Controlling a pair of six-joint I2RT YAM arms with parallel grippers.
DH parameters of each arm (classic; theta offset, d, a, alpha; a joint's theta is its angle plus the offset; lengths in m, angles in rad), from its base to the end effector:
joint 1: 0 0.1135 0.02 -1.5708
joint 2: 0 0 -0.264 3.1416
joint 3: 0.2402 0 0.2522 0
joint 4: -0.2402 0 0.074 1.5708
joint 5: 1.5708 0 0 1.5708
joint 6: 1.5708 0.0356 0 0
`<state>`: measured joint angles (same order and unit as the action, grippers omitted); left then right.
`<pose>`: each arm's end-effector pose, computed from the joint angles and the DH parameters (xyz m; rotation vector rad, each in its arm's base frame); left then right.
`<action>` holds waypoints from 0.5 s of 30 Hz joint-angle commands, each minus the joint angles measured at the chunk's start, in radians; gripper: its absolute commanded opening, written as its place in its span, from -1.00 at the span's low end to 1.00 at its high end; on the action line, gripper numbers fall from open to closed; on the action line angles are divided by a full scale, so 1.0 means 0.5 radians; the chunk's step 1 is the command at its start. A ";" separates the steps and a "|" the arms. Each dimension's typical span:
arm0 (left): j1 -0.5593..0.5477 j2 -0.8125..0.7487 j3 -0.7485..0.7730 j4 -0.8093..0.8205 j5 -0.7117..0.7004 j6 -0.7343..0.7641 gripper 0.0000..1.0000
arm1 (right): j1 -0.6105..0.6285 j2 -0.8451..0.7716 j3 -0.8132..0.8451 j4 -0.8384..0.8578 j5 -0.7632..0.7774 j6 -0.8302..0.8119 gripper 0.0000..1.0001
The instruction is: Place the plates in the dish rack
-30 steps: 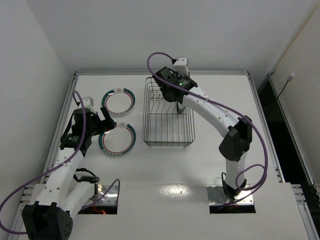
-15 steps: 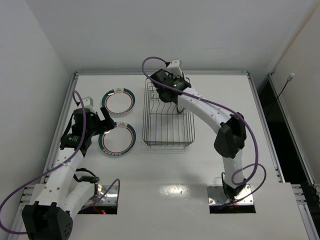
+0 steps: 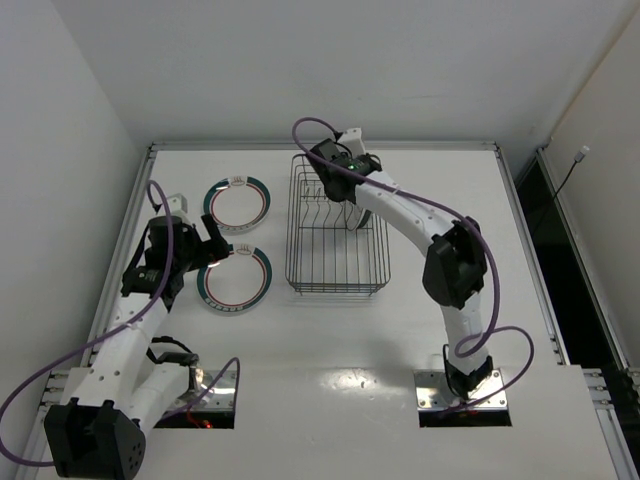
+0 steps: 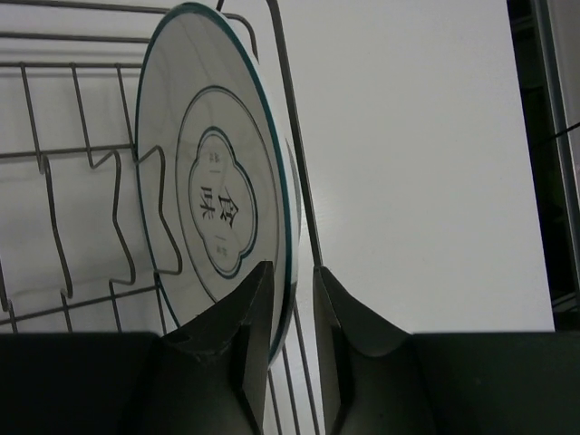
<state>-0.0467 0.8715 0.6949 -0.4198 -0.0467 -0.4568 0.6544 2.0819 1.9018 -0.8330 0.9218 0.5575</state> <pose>0.1923 -0.0073 0.2700 -0.4694 2.1250 -0.2380 0.3754 0.2523 0.2779 0.1996 2.1449 -0.5227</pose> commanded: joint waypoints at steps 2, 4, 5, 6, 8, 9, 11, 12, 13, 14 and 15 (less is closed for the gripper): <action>-0.020 0.018 0.043 0.020 -0.026 -0.010 1.00 | -0.005 -0.172 0.157 -0.190 -0.141 0.035 -0.50; -0.020 0.040 0.043 -0.001 -0.087 -0.010 1.00 | -0.005 -0.243 0.206 -0.291 -0.159 0.057 -0.42; -0.020 0.061 0.043 -0.019 -0.115 -0.037 1.00 | 0.013 -0.285 0.206 -0.291 -0.159 0.057 -0.37; -0.020 0.061 0.043 -0.019 -0.194 -0.062 1.00 | 0.013 -0.334 0.206 -0.313 -0.159 0.057 -0.31; -0.020 0.174 0.043 -0.129 -0.299 -0.132 1.00 | 0.059 -0.539 0.133 -0.270 -0.235 0.057 -0.27; -0.020 0.220 0.061 -0.163 -0.390 -0.202 1.00 | 0.059 -0.623 0.020 -0.188 -0.272 0.057 -0.24; -0.020 0.355 0.141 -0.289 -0.455 -0.279 1.00 | 0.108 -0.858 -0.106 -0.105 -0.401 0.057 -0.18; 0.035 0.377 0.141 -0.289 -0.437 -0.280 1.00 | 0.109 -0.926 -0.225 -0.074 -0.435 0.057 -0.18; 0.105 0.377 0.141 -0.289 -0.258 -0.280 1.00 | 0.130 -0.985 -0.278 -0.055 -0.493 0.075 -0.18; 0.182 0.377 0.105 -0.271 -0.156 -0.304 1.00 | 0.130 -1.040 -0.330 -0.055 -0.524 0.124 -0.18; 0.337 0.404 0.056 -0.271 0.024 -0.323 1.00 | 0.130 -1.144 -0.437 -0.013 -0.579 0.146 -0.18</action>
<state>0.0002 1.0729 0.7227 -0.5304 -0.1627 -0.5636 0.7105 1.6081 1.7794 -0.9035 0.7265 0.5850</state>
